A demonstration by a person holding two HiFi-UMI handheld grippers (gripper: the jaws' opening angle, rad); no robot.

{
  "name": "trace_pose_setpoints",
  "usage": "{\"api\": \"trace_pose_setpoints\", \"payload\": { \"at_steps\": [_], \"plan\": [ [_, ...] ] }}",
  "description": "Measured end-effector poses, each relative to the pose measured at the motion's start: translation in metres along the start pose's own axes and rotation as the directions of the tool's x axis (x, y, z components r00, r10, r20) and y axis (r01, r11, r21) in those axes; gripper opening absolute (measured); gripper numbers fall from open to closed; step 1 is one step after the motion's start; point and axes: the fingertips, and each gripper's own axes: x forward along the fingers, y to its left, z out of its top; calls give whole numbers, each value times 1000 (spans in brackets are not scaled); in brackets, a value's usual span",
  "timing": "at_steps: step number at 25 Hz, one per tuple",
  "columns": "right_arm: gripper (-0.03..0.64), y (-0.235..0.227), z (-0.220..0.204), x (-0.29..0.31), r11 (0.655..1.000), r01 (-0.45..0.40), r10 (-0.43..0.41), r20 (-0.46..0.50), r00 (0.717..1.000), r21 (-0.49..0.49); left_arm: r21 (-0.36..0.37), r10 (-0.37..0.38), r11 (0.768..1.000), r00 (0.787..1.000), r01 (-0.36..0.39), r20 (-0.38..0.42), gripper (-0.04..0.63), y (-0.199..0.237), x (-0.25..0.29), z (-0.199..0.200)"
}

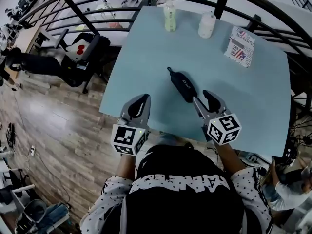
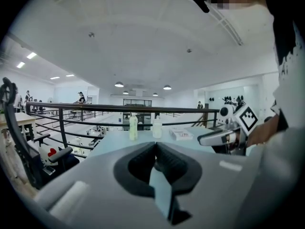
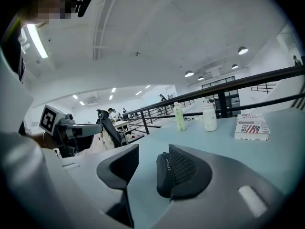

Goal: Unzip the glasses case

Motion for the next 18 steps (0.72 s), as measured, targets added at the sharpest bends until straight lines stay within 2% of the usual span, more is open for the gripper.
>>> {"api": "trace_pose_setpoints", "payload": {
  "at_steps": [9, 18],
  "plan": [
    [247, -8, -32, 44, 997, 64, -67, -124, 990, -32, -1, -70, 998, 998, 70, -4, 0, 34, 30, -8],
    [308, -18, -66, 72, 989, 125, -139, -225, 964, -74, -5, -133, 991, 991, 133, -14, 0, 59, 52, -10]
  ]
}}
